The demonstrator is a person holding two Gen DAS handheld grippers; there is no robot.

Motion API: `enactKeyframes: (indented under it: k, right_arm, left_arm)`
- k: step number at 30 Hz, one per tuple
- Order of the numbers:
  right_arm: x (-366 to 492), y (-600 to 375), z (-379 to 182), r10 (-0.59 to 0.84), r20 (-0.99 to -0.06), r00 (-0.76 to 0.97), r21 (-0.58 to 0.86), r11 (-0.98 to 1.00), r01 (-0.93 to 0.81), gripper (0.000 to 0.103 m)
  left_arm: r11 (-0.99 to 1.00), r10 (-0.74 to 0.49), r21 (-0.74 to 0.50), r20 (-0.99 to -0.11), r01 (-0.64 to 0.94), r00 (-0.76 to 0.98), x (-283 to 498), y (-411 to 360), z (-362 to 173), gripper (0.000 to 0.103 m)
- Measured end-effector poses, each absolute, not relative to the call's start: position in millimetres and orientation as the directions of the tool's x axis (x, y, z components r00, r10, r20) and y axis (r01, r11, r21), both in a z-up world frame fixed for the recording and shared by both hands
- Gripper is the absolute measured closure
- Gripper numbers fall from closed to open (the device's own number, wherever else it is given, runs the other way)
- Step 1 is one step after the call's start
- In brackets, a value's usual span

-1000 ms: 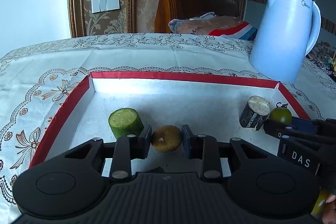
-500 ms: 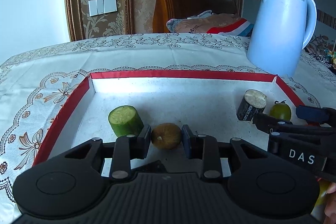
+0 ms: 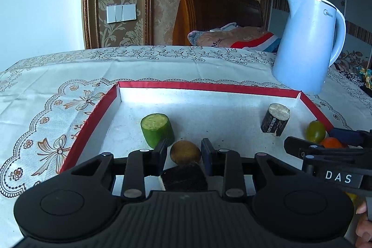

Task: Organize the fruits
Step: 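Lower and open the right tool releasing the tomato while the left tool releases the brown fruit, then withdraw both open tools from the tray toward the remaining produce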

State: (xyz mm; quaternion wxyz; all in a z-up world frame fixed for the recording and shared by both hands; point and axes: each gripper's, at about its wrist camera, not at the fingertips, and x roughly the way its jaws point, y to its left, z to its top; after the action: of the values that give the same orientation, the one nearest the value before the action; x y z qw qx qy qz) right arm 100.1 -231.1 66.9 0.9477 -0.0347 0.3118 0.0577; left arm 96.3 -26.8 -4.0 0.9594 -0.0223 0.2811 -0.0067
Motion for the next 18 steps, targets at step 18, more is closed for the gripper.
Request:
enactKeyframes:
  k: [18]
  right_arm:
    - [57, -245, 83, 0.109, -0.505, 0.856, -0.008, 0.991, -0.131, 0.002]
  left_arm:
    - [0.992, -0.078, -0.125, -0.467, 0.022, 0.881, 41, -7, 8, 0.072]
